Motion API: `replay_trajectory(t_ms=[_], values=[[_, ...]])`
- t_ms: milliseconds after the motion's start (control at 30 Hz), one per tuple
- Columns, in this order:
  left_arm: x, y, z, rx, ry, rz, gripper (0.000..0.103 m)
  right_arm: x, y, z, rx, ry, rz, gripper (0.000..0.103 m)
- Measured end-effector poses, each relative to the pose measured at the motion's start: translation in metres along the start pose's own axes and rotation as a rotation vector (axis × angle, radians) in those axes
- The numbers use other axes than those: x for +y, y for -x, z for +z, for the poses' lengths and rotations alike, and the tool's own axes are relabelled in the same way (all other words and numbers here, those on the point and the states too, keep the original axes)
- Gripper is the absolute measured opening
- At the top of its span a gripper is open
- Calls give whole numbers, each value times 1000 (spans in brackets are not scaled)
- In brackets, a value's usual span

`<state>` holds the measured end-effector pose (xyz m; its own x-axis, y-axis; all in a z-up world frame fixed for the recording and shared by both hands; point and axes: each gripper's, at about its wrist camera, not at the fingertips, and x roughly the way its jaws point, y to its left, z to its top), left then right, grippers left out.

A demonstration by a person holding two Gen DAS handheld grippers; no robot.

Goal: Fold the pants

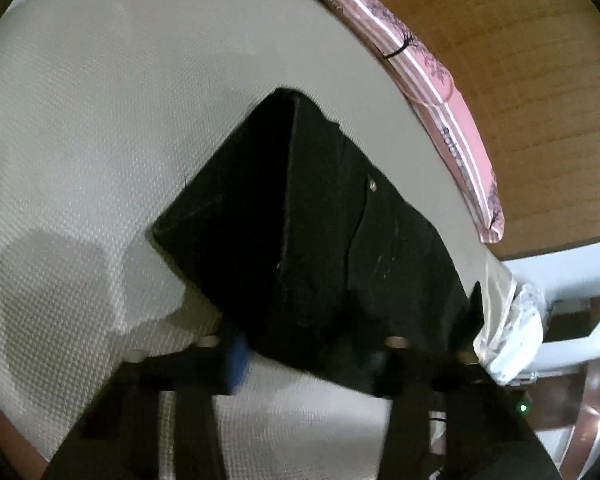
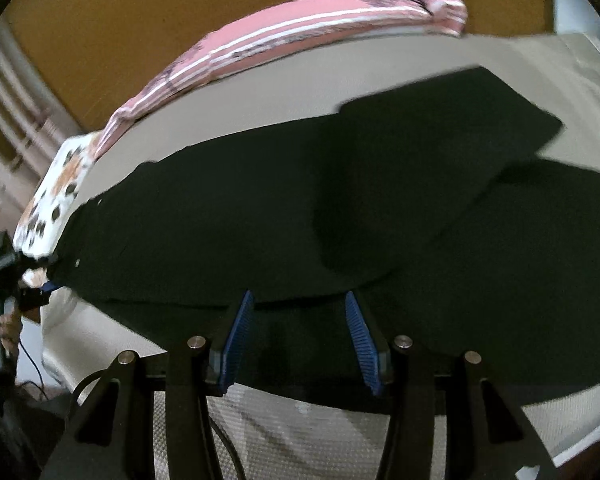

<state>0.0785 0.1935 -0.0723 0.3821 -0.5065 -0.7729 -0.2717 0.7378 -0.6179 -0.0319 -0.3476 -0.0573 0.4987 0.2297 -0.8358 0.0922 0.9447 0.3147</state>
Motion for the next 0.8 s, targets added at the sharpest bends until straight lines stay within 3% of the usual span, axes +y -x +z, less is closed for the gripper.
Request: replay_trajectory(t_ms=[100, 267, 433, 633, 700, 733, 800], values=[[-5, 7, 4, -36, -33, 8, 19, -18, -1, 3, -1, -104, 8, 48], [-4, 1, 13, -50, -39, 37, 17, -55, -13, 6, 12, -318, 59, 50], [-4, -4, 15, -51, -35, 39, 17, -84, -19, 12, -56, -494, 144, 48], [0, -6, 15, -42, -34, 61, 17, -115, -25, 32, -141, -625, 155, 36], [-2, -7, 17, -41, -37, 68, 17, -124, -27, 38, -155, -661, 141, 26], [-4, -7, 18, -38, -45, 74, 17, -127, -27, 40, -153, -674, 139, 14], [-8, -6, 21, -43, -63, 83, 17, -129, -24, 42, -158, -672, 128, 8]])
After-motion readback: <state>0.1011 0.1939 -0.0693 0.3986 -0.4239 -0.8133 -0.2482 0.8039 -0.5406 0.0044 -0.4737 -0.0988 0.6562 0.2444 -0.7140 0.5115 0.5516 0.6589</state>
